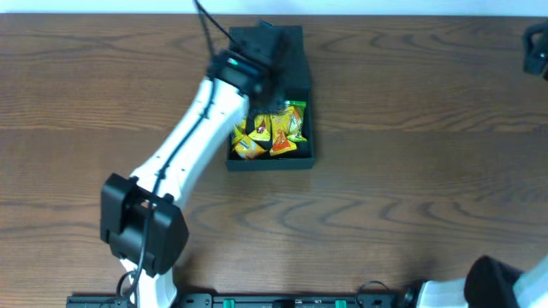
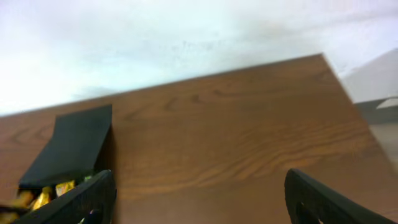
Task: Pack container
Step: 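Carry the Julie's packet over and into the box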
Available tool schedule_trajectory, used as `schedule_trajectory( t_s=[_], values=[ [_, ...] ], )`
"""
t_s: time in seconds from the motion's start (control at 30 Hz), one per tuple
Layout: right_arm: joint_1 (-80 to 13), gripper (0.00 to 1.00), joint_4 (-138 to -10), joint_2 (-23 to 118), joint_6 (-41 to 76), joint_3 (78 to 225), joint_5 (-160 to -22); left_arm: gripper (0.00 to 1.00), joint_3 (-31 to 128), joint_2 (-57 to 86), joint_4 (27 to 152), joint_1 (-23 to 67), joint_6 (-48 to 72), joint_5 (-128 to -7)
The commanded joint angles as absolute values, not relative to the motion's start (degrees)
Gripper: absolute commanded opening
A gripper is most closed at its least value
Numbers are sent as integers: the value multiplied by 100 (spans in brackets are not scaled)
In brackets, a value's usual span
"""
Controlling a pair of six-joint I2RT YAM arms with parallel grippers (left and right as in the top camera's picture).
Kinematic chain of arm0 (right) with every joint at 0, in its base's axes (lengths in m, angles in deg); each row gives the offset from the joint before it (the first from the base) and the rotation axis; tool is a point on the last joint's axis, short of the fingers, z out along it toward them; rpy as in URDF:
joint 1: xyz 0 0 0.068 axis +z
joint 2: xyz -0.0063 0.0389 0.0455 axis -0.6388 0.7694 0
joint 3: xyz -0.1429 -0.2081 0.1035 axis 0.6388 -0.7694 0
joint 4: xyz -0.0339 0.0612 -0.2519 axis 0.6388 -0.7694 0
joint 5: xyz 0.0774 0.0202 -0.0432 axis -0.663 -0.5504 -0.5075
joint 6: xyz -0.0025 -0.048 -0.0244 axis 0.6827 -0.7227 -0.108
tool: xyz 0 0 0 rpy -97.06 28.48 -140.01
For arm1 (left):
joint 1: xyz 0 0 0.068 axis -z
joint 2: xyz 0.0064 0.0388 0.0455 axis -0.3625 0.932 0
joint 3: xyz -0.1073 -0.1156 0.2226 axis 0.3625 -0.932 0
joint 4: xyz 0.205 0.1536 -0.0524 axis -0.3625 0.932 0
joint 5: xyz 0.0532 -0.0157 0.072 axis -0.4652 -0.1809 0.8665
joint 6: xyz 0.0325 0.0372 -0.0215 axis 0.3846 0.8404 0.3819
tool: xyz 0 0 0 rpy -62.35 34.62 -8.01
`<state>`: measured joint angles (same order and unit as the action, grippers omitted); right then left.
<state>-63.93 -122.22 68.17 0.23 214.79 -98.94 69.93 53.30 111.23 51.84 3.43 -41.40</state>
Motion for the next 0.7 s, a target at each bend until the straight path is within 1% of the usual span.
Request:
schedule_trajectory(
  t_s=[0.0, 0.17, 0.27, 0.43, 0.67],
  values=[
    [-6622, 86, -12207, 6465, -45, 21475, -9940, 9, 6486, 5405, 11141, 5372, -77, -4240],
    [-6697, 86, -12205, 6323, -16, 21475, -10110, 11, 5874, 5405, 10644, 5838, -195, -4282],
    [-6697, 86, -12209, 6321, -18, 21475, -10327, 19, 5848, 5405, 10553, 6037, -195, -3928],
    [-6697, 86, -12242, 6291, -16, 21475, -10412, 20, 5810, 5540, 10439, 6083, -352, -3786],
    [-6695, 86, -12246, 6216, -18, 21475, -10427, 22, 5736, 5944, 10273, 6076, -411, -4210]
  ],
)
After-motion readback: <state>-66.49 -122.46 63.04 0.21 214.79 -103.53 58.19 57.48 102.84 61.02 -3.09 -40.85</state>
